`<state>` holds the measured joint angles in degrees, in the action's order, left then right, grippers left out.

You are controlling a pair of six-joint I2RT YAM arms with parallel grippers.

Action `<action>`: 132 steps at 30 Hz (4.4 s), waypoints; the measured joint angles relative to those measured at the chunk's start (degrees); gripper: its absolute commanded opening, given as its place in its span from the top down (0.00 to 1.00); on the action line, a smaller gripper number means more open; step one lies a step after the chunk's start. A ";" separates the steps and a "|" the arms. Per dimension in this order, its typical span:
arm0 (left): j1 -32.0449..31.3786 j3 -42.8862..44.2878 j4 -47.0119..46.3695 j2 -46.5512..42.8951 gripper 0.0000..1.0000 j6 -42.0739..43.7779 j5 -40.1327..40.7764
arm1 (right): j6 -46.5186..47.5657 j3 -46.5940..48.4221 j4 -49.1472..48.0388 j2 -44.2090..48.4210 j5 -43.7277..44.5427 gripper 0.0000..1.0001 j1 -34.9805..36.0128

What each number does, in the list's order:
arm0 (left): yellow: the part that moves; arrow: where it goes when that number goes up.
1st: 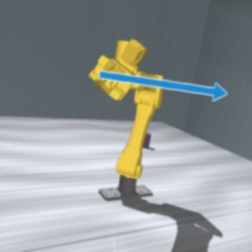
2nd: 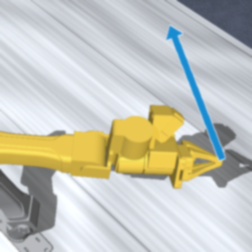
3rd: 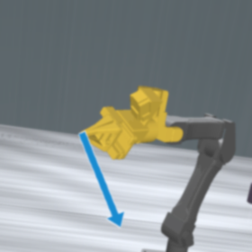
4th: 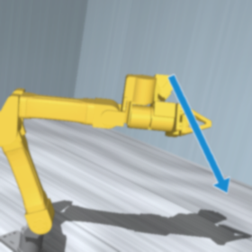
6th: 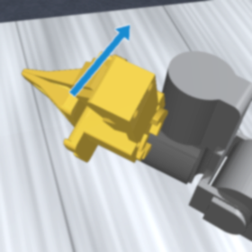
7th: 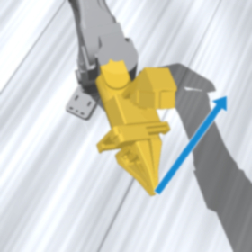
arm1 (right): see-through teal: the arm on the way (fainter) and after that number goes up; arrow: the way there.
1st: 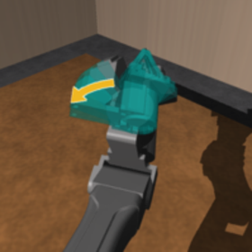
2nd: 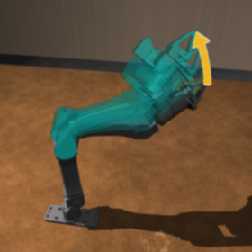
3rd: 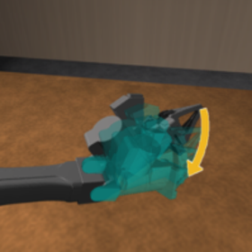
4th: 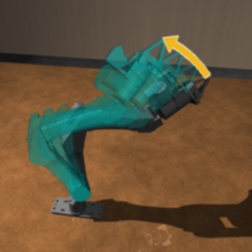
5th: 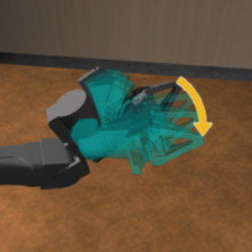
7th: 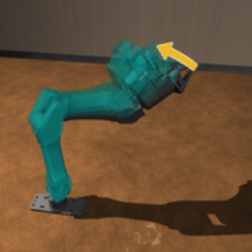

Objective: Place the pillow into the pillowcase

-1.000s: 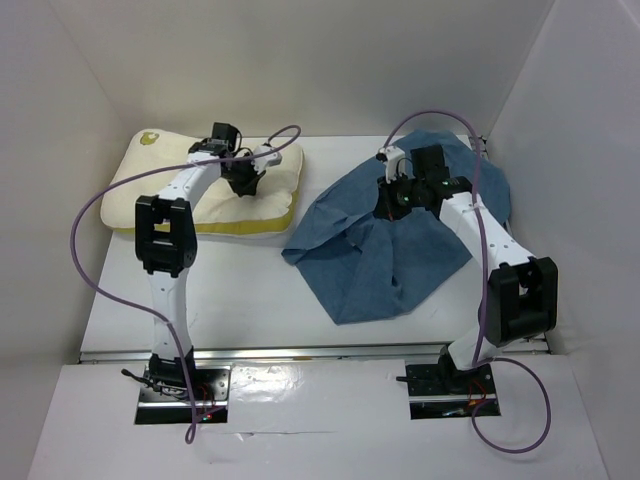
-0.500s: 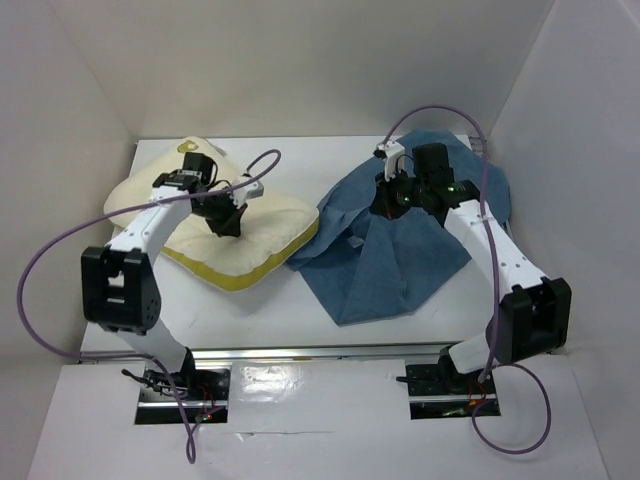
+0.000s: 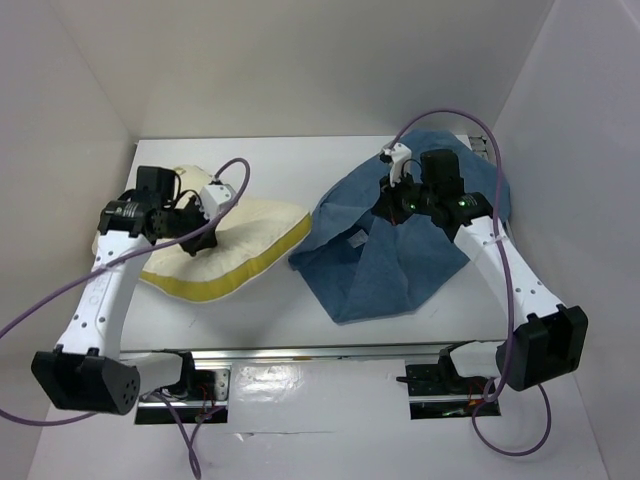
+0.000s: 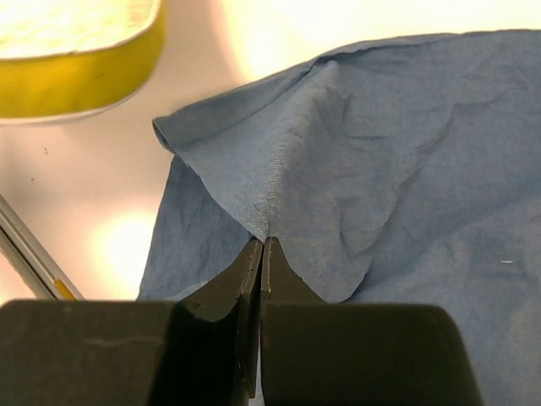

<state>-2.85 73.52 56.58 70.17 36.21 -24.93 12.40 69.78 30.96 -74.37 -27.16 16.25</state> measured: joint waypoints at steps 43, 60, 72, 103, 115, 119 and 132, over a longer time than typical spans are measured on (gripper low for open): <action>-11.85 -6.34 10.88 -1.27 1.00 0.98 -6.64 | -4.83 1.03 -5.62 0.17 0.48 1.00 0.46; -24.11 -6.34 6.45 3.17 1.00 -0.76 -7.39 | -6.80 1.14 -8.59 -2.69 2.19 1.00 1.40; -25.46 -5.73 8.85 3.13 1.00 -0.33 -7.82 | -6.82 2.47 -9.33 -3.41 3.30 1.00 1.42; -20.61 -4.44 -2.93 11.69 1.00 -12.68 -2.93 | -6.88 1.81 0.52 3.02 -6.43 1.00 1.68; -16.31 3.65 -8.04 17.07 1.00 -21.07 1.60 | -5.90 -0.90 2.43 2.93 -9.49 1.00 3.54; -16.31 3.89 -9.18 17.09 1.00 -24.63 4.76 | -6.19 -0.90 2.12 2.12 -11.10 1.00 4.55; -17.68 5.11 -11.96 19.37 1.00 -32.22 15.06 | -8.52 0.81 -0.02 -7.61 -13.29 1.00 12.31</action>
<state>-20.53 78.63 44.62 89.54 3.99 -9.87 3.88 70.59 30.94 -81.97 -40.45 28.56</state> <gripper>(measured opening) 0.042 0.010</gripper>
